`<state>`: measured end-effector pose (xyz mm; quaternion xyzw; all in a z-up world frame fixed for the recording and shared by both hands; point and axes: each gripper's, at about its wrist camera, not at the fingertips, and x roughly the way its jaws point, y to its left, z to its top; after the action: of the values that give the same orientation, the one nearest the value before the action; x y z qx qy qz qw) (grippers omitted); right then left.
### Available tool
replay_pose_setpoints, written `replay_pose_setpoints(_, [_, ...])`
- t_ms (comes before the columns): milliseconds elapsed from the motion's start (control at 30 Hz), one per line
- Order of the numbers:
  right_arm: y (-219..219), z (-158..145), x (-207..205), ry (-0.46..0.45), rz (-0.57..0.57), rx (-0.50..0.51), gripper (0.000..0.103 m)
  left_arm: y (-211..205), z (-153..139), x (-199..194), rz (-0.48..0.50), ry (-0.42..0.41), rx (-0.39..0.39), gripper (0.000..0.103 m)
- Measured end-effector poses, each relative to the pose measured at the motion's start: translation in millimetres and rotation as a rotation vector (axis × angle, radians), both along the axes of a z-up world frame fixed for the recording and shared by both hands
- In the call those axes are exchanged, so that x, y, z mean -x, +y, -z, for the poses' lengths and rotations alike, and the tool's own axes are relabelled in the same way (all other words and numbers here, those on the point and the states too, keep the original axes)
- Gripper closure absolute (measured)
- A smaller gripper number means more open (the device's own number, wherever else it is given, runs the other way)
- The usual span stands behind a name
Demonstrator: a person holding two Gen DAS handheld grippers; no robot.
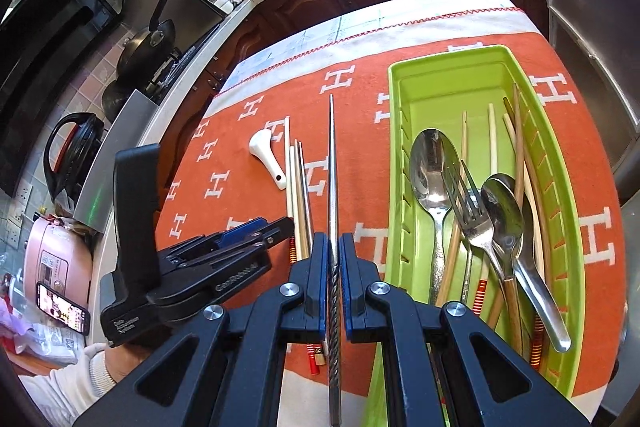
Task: Organize utensils
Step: 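Carry the steel chopstick with the right tool toward the tray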
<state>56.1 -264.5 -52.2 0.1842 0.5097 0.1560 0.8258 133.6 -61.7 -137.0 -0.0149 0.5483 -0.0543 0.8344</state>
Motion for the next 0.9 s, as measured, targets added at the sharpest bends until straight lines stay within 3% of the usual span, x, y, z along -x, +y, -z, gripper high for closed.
replay_pose_setpoints(133, [-2,1,1,0.0,0.013,-0.006,0.098,-11,-2,-7,-0.006,0.014,-0.044,0.073])
replay_pose_setpoints(200, [-4,1,2,-0.002,0.019,-0.002,0.098,-14,0,-11,0.016,0.044,-0.016,0.088])
replay_pose_setpoints(233, [-5,1,3,-0.003,0.021,-0.002,0.098,-16,3,-13,0.026,0.069,-0.008,0.089])
replay_pose_setpoints(467, [-13,-3,11,-0.015,0.039,-0.003,0.098,-11,1,-2,0.057,0.039,-0.032,0.091])
replay_pose_setpoints(633, [-16,-4,13,-0.023,0.045,-0.02,0.098,4,1,3,0.041,0.05,0.054,0.099])
replay_pose_setpoints(900, [-20,-6,17,-0.028,0.052,-0.041,0.098,18,-5,9,0.02,0.055,0.139,0.1])
